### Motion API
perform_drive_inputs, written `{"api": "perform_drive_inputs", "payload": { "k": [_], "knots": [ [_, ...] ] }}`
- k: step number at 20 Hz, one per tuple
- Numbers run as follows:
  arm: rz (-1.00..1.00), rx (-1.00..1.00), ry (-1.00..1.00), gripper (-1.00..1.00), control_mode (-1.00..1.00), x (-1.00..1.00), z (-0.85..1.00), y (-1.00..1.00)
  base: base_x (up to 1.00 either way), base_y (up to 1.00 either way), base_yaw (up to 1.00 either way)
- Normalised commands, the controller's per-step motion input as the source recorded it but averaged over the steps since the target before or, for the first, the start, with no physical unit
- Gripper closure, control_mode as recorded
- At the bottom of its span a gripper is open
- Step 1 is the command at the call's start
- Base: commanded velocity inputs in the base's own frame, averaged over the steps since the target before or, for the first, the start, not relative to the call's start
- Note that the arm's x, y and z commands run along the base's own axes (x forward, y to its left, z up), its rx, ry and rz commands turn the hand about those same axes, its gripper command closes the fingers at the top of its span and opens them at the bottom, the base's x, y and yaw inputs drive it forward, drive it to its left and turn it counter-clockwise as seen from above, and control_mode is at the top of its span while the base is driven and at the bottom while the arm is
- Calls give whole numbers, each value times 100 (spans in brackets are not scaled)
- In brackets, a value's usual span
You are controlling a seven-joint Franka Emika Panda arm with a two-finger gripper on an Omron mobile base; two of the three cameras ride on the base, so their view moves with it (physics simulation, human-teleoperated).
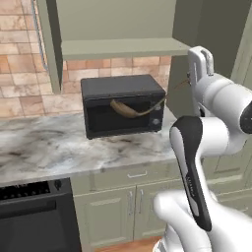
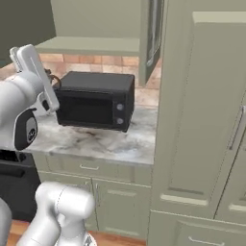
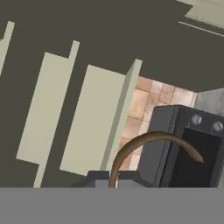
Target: Open the cabinet and move the ladle to the pot. Then close the cabinet.
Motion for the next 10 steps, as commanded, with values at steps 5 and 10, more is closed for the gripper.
{"api": "perform_drive_inputs", "payload": {
  "k": [5, 10],
  "knots": [
    [0, 0, 0, 100, 100, 0, 0, 0, -100, 1, 0],
    [0, 0, 0, 100, 100, 0, 0, 0, -100, 20, 0]
  ]
}}
